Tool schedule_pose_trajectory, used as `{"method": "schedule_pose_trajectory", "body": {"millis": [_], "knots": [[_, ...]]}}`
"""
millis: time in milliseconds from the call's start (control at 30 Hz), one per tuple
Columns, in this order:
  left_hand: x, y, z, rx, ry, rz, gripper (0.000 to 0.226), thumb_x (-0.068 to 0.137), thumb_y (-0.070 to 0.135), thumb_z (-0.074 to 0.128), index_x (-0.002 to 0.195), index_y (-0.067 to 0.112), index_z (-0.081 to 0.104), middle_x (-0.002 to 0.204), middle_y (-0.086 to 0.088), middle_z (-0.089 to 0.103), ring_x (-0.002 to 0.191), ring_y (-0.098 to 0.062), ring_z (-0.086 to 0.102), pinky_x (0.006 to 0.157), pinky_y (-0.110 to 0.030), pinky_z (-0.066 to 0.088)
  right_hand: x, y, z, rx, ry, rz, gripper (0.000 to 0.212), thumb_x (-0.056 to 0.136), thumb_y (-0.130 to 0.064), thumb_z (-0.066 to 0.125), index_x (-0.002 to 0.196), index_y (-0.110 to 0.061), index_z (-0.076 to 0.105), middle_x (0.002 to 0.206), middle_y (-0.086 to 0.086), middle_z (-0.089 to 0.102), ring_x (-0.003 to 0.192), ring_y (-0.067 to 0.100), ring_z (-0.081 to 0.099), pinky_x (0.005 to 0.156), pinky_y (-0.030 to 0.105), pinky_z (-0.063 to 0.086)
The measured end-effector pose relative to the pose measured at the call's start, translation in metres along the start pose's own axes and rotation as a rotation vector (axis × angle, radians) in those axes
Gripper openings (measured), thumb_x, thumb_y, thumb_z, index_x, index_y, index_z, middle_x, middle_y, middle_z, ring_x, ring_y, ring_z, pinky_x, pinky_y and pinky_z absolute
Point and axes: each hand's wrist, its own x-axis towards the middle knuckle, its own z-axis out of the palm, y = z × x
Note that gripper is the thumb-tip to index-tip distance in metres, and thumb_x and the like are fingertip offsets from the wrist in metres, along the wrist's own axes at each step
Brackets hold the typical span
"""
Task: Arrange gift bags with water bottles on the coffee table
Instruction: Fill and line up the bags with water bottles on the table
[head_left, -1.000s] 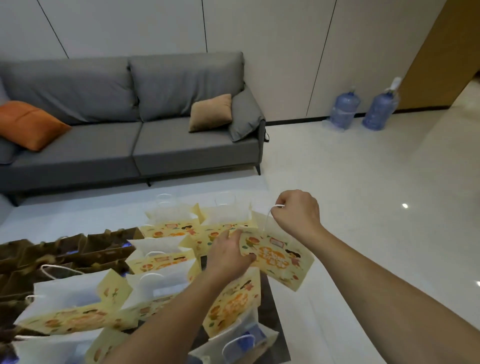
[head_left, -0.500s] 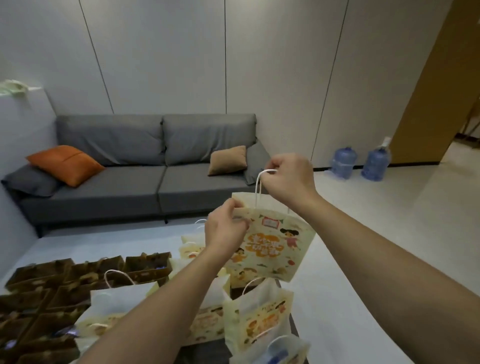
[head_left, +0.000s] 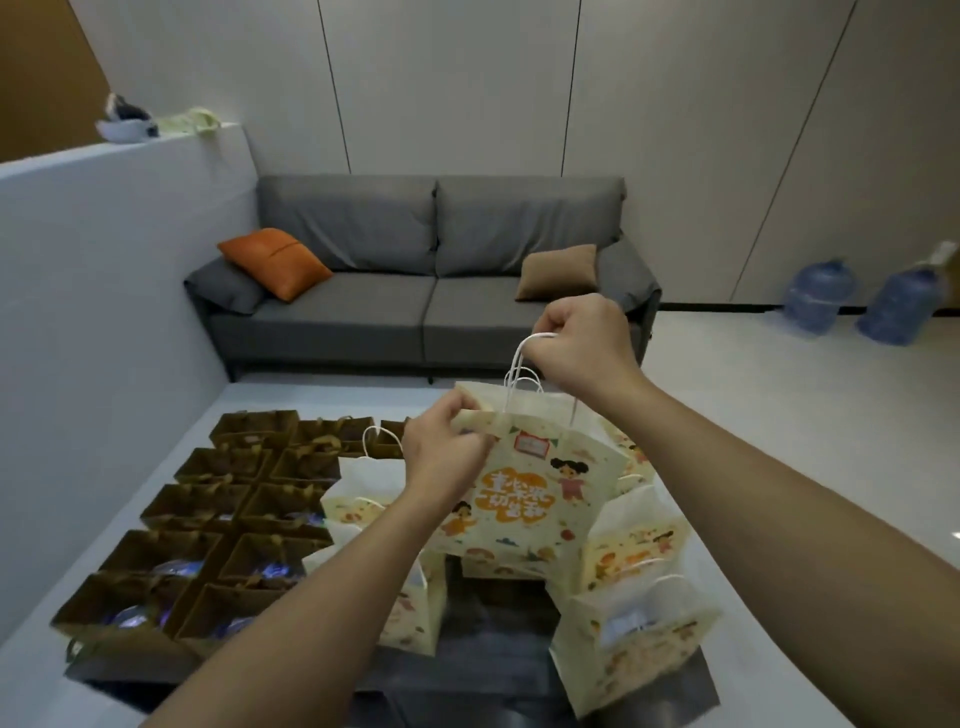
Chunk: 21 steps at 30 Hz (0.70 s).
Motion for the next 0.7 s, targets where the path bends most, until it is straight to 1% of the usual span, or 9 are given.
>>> {"method": "schedule_pose_trajectory", "body": {"millis": [133, 200, 300, 367, 433, 500, 600, 700], "knots": [[-0.016, -0.036, -0.006, 0.036, -0.038, -0.111, 0.019, 0.074, 0.015, 0.071, 0.077, 0.032, 0.064, 0.077, 0.011, 0.067, 0.082, -0.014, 0.065, 0.072, -0.049, 0.060, -0.026, 0.004, 0.031, -0.018, -0.104, 0.029, 0.007, 0.070, -0.015, 0.069, 0.069, -0.018, 0.076, 0.064, -0.008, 0.064, 0.066, 0.012, 0.058, 0.056, 0.023, 0.037], [-0.023, -0.049, -0.004, 0.051, -0.056, -0.168, 0.018, 0.073, 0.017, 0.074, 0.076, 0.033, 0.065, 0.078, 0.011, 0.068, 0.083, -0.014, 0.066, 0.070, -0.046, 0.061, -0.037, 0.011, 0.043, -0.028, -0.165, 0.042, 0.008, 0.072, -0.014, 0.068, 0.071, -0.018, 0.076, 0.064, -0.011, 0.062, 0.065, 0.008, 0.055, 0.054, 0.020, 0.035], [-0.030, -0.062, 0.004, 0.075, -0.062, -0.226, 0.016, 0.078, 0.019, 0.080, 0.080, 0.031, 0.069, 0.084, 0.011, 0.068, 0.083, -0.010, 0.064, 0.068, -0.034, 0.061, -0.048, 0.025, 0.056, 0.011, -0.204, 0.092, 0.009, 0.075, -0.015, 0.070, 0.069, -0.022, 0.071, 0.073, -0.007, 0.067, 0.075, 0.014, 0.061, 0.059, 0.023, 0.038], [-0.030, -0.063, 0.012, 0.079, -0.045, -0.222, 0.014, 0.080, 0.021, 0.081, 0.082, 0.030, 0.070, 0.086, 0.012, 0.068, 0.085, -0.009, 0.063, 0.066, -0.028, 0.057, -0.047, 0.032, 0.058, 0.044, -0.196, 0.125, 0.013, 0.076, -0.014, 0.071, 0.068, -0.023, 0.070, 0.075, -0.006, 0.069, 0.078, 0.016, 0.062, 0.063, 0.024, 0.040], [-0.026, -0.062, 0.017, 0.085, -0.031, -0.223, 0.014, 0.080, 0.021, 0.080, 0.081, 0.030, 0.070, 0.085, 0.011, 0.067, 0.085, -0.010, 0.061, 0.068, -0.029, 0.056, -0.042, 0.036, 0.056, 0.049, -0.200, 0.124, 0.014, 0.074, -0.011, 0.071, 0.065, -0.022, 0.069, 0.070, -0.007, 0.067, 0.074, 0.015, 0.060, 0.062, 0.023, 0.039], [-0.022, -0.059, 0.022, 0.086, -0.043, -0.232, 0.015, 0.078, 0.019, 0.080, 0.079, 0.029, 0.068, 0.086, 0.011, 0.067, 0.086, -0.011, 0.061, 0.072, -0.032, 0.059, -0.036, 0.040, 0.052, 0.052, -0.202, 0.113, 0.013, 0.072, -0.010, 0.071, 0.063, -0.021, 0.071, 0.068, -0.007, 0.067, 0.073, 0.015, 0.061, 0.061, 0.025, 0.042], [-0.013, -0.053, 0.028, 0.086, -0.063, -0.234, 0.017, 0.077, 0.016, 0.080, 0.075, 0.027, 0.067, 0.085, 0.010, 0.066, 0.085, -0.012, 0.062, 0.072, -0.036, 0.062, -0.025, 0.044, 0.048, 0.033, -0.206, 0.076, 0.011, 0.071, -0.009, 0.072, 0.066, -0.019, 0.074, 0.066, -0.009, 0.066, 0.069, 0.013, 0.061, 0.058, 0.026, 0.044], [-0.006, -0.054, 0.033, 0.107, -0.089, -0.238, 0.017, 0.075, 0.016, 0.082, 0.075, 0.025, 0.068, 0.084, 0.010, 0.068, 0.084, -0.012, 0.063, 0.073, -0.035, 0.062, -0.017, 0.048, 0.048, 0.006, -0.213, 0.052, 0.009, 0.071, -0.011, 0.072, 0.068, -0.019, 0.074, 0.067, -0.011, 0.066, 0.069, 0.012, 0.061, 0.058, 0.027, 0.047]]}}
